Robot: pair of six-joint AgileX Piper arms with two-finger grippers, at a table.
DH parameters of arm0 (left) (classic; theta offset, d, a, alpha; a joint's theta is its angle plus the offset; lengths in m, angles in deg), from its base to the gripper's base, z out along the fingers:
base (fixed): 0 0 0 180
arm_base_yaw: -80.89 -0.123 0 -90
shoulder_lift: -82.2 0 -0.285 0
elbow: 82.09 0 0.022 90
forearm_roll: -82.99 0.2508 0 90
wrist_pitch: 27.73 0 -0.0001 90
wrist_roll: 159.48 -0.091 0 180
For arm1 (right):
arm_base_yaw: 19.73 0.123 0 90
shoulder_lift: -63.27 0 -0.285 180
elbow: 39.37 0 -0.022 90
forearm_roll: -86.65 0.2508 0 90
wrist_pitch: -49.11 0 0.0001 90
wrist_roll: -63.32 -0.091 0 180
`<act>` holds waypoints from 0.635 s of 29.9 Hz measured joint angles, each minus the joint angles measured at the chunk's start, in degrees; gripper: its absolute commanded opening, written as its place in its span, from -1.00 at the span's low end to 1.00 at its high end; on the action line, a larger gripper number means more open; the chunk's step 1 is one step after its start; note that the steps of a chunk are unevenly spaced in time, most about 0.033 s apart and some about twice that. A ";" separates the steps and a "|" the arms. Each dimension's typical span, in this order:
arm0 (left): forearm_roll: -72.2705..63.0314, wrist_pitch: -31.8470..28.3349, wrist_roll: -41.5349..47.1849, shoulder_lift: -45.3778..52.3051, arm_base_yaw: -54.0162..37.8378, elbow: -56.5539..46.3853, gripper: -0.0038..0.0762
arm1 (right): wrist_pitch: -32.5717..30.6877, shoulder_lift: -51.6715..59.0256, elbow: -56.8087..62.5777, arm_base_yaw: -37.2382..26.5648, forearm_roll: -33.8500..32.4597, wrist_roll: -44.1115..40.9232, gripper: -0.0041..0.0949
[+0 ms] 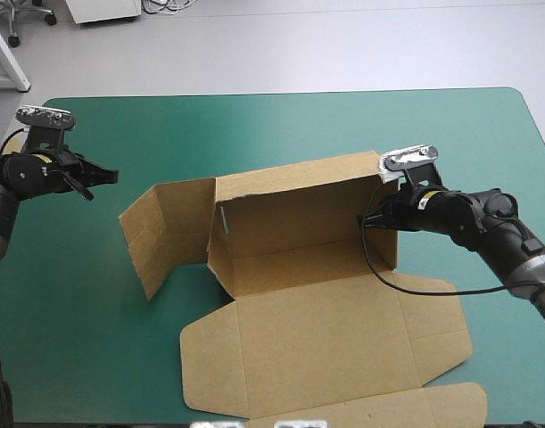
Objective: Fold the box
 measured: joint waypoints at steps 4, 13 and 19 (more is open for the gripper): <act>-0.05 -0.43 -0.06 -0.54 0.00 0.00 -0.90 | -5.46 -0.05 -5.29 0.00 -1.00 -1.39 -0.91; -0.71 -0.83 -0.29 -0.96 0.00 0.00 -0.91 | -15.62 -1.52 -15.75 0.00 -3.87 -4.56 -0.91; -1.04 -0.64 -0.31 -0.96 0.00 0.00 -0.90 | -19.87 -4.77 -22.61 0.00 -4.24 -4.75 -0.91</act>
